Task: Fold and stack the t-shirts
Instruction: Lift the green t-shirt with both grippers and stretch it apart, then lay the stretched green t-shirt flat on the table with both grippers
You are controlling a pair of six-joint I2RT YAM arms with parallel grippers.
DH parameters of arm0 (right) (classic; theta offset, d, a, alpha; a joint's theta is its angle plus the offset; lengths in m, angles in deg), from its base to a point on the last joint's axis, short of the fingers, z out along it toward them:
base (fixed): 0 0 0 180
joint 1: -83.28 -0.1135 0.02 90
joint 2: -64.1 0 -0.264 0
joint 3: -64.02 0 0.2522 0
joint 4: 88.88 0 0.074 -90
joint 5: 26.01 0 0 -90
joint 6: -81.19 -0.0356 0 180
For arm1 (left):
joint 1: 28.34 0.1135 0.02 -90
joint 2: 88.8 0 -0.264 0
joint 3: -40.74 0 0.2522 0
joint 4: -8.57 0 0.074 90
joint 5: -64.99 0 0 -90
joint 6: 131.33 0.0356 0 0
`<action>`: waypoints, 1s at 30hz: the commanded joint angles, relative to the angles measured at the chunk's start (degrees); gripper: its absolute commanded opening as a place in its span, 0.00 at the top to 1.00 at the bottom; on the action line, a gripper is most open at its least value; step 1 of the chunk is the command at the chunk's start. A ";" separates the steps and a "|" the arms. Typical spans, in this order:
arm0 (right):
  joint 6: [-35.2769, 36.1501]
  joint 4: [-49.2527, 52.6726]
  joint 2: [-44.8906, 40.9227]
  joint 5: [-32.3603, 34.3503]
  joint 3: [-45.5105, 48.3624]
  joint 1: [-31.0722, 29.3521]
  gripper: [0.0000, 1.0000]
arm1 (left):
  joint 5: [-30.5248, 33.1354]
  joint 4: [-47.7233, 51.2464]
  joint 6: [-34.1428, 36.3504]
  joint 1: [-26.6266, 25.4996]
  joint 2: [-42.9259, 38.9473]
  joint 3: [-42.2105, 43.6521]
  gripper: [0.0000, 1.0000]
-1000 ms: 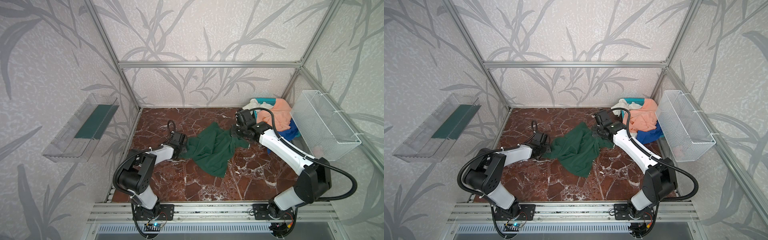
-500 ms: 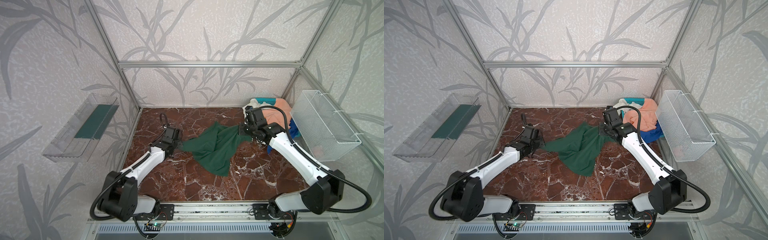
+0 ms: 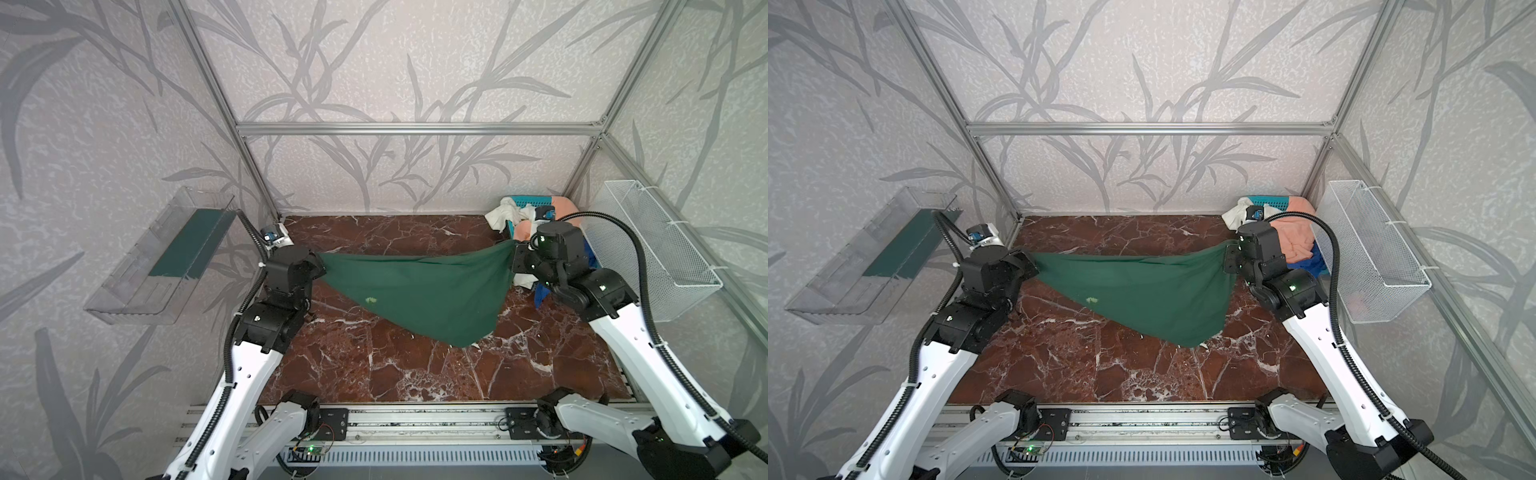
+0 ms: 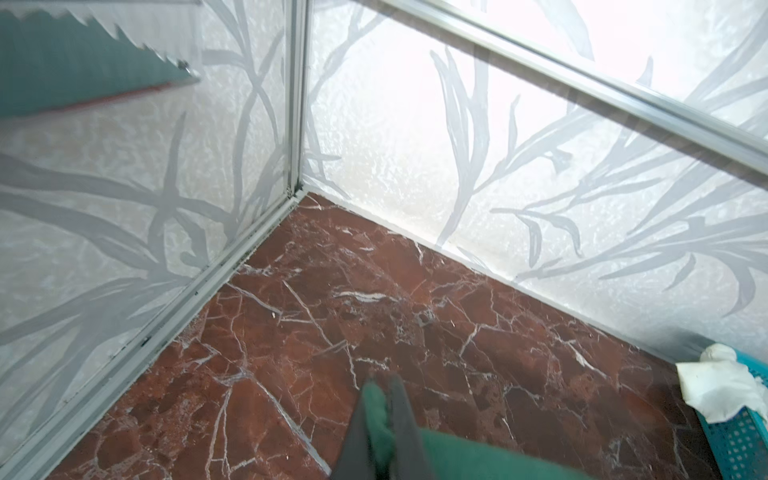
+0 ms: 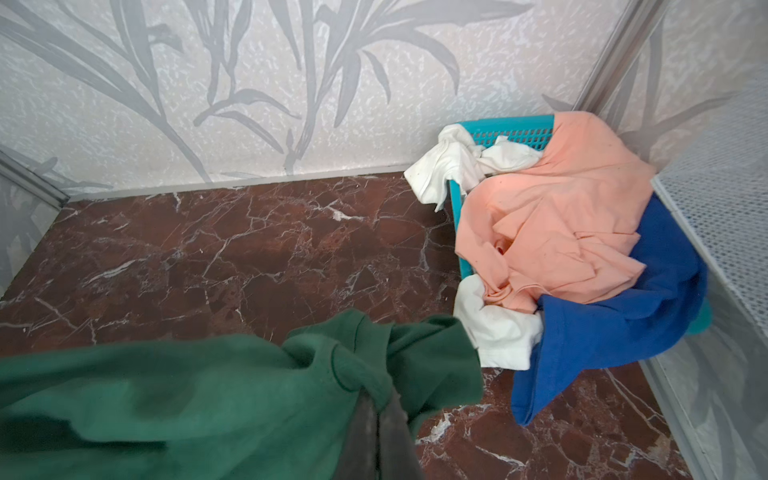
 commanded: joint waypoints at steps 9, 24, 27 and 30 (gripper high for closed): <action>2.21 0.46 0.29 1.96 -3.21 0.28 1.00 | -0.34 1.97 2.56 3.16 3.18 -8.59 1.00; -1.39 -8.20 25.32 -6.74 -13.21 6.73 0.53 | -12.19 0.56 12.71 8.45 45.38 -40.60 0.67; -1.29 -3.63 28.56 -9.86 -18.28 7.44 0.01 | -11.58 9.88 12.43 7.27 46.26 -44.96 0.13; -0.92 -7.41 24.40 -9.58 -13.66 7.55 0.01 | -12.91 -6.78 11.74 6.88 35.12 -25.10 0.01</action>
